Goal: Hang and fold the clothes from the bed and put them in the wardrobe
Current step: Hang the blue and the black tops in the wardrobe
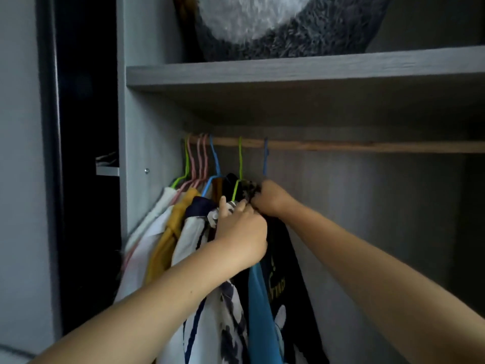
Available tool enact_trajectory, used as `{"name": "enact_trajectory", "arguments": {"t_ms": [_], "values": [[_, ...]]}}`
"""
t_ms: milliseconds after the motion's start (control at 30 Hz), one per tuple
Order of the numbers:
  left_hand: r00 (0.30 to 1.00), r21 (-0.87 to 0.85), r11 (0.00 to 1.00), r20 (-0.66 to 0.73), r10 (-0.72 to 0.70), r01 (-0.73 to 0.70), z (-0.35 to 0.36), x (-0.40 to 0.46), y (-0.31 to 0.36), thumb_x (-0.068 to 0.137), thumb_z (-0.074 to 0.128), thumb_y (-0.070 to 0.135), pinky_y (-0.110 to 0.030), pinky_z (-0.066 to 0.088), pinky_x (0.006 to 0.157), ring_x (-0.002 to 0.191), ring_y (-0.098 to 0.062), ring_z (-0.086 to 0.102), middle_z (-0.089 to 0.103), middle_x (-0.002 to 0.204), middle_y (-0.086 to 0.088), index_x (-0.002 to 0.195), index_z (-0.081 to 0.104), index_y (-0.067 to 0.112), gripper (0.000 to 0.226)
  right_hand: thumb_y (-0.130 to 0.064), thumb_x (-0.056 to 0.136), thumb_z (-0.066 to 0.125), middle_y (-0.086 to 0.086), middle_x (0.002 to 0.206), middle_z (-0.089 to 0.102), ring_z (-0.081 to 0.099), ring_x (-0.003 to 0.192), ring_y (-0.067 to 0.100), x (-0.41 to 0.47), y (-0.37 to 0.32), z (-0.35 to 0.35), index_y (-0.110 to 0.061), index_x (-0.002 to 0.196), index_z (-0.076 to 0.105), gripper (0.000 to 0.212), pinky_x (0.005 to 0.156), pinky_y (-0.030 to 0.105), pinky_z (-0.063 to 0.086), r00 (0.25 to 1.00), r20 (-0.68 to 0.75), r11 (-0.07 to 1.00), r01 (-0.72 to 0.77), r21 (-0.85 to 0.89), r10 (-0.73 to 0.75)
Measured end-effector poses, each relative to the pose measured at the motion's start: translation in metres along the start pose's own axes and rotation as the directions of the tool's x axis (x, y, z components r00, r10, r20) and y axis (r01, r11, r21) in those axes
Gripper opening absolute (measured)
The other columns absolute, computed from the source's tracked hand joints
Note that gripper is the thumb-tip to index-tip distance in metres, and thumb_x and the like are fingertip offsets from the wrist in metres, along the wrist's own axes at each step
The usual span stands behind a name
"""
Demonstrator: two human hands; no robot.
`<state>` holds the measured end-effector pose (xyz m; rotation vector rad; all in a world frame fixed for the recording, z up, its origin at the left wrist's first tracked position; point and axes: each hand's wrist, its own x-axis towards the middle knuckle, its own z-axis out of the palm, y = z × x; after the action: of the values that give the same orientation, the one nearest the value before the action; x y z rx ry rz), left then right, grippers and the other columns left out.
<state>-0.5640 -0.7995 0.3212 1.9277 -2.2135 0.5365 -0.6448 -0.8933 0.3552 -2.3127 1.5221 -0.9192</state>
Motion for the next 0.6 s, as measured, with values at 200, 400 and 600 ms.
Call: {"name": "enact_trajectory", "arguments": {"t_ms": [200,400,600], "values": [[0.990,0.216,0.967,-0.064,-0.127,0.138,-0.002,-0.007,-0.040,0.096,0.043,0.017,-0.057,-0.013,0.112,0.148,-0.021,-0.003,0.021,0.157,-0.007,0.143,0.039,0.017,0.048,-0.012,0.092,0.055,0.018,0.095,0.064,0.058,0.069,0.019,0.019,-0.038,0.030,0.001,0.121,0.055,0.032,0.050,0.024,0.045,0.992,0.027,0.964,0.110,0.242,-0.120],[0.986,0.390,0.906,-0.109,-0.129,0.162,0.006,-0.017,-0.063,0.096,0.041,0.012,-0.059,-0.011,0.111,0.148,-0.027,-0.002,0.011,0.159,-0.014,0.149,0.025,0.007,0.056,-0.026,0.098,0.048,0.018,0.145,0.043,0.042,0.132,0.030,0.031,-0.048,0.040,-0.004,0.145,0.033,0.054,0.108,0.036,0.035,0.983,0.079,0.980,0.158,0.117,-0.168],[0.971,0.284,0.957,-0.238,0.017,0.053,0.005,-0.021,-0.041,0.092,0.046,0.014,-0.055,-0.008,0.114,0.147,-0.026,0.006,0.021,0.156,-0.013,0.147,0.028,0.011,0.057,-0.033,0.100,0.042,0.014,0.151,0.034,0.031,0.139,0.031,-0.015,0.002,0.011,-0.012,0.151,0.022,0.058,0.113,0.051,0.025,0.981,-0.155,0.993,0.109,-0.055,-0.116]]}}
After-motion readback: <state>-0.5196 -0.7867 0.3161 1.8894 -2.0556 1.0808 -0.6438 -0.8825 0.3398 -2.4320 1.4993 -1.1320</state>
